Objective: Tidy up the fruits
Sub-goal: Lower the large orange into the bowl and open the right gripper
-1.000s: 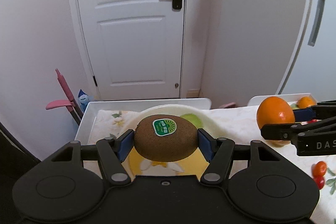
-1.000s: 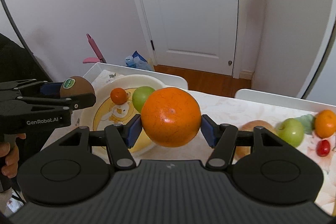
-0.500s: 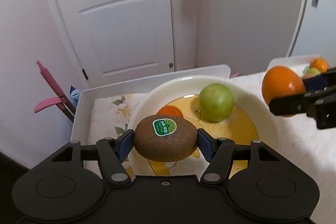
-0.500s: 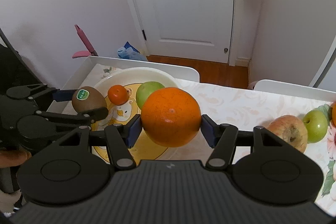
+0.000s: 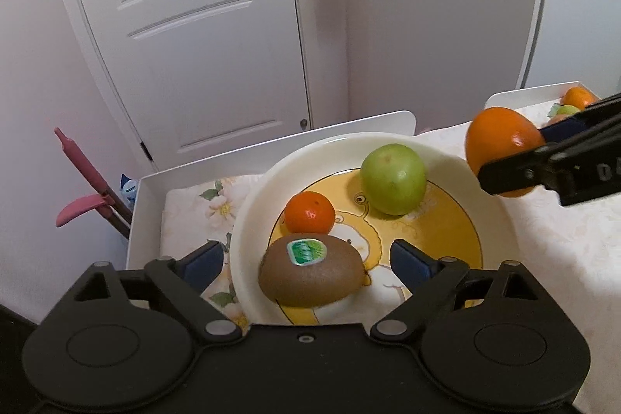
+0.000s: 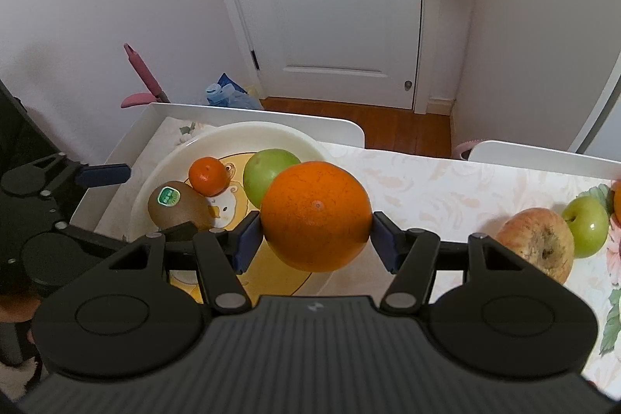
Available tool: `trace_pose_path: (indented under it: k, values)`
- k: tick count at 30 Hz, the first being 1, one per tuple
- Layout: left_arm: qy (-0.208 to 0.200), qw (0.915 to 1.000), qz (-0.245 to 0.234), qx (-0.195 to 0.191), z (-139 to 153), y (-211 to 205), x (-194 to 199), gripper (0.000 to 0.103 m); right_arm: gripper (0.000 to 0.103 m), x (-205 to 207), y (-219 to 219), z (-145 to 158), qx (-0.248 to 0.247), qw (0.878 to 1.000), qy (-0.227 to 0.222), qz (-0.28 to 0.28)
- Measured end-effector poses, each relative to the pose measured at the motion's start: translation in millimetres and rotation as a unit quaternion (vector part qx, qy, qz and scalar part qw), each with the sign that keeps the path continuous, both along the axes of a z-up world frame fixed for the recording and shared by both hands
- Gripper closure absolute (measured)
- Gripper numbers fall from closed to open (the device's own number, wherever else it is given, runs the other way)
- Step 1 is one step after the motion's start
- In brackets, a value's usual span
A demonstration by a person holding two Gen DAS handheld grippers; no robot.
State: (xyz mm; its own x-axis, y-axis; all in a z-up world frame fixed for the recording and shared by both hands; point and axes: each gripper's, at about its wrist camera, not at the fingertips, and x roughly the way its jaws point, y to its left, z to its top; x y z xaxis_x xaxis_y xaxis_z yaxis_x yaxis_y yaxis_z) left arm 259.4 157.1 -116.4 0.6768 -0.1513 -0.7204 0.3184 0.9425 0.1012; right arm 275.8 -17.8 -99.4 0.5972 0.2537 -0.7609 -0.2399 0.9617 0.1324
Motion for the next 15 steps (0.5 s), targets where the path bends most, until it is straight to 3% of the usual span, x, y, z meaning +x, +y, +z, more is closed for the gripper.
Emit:
trace_pose_path:
  k: [15]
  values:
    - [0.006,0.9993,0.033,-0.019,12,24,-29,0.003,0.027,4,34,-24,-0.053,0.997,0.006,0.059]
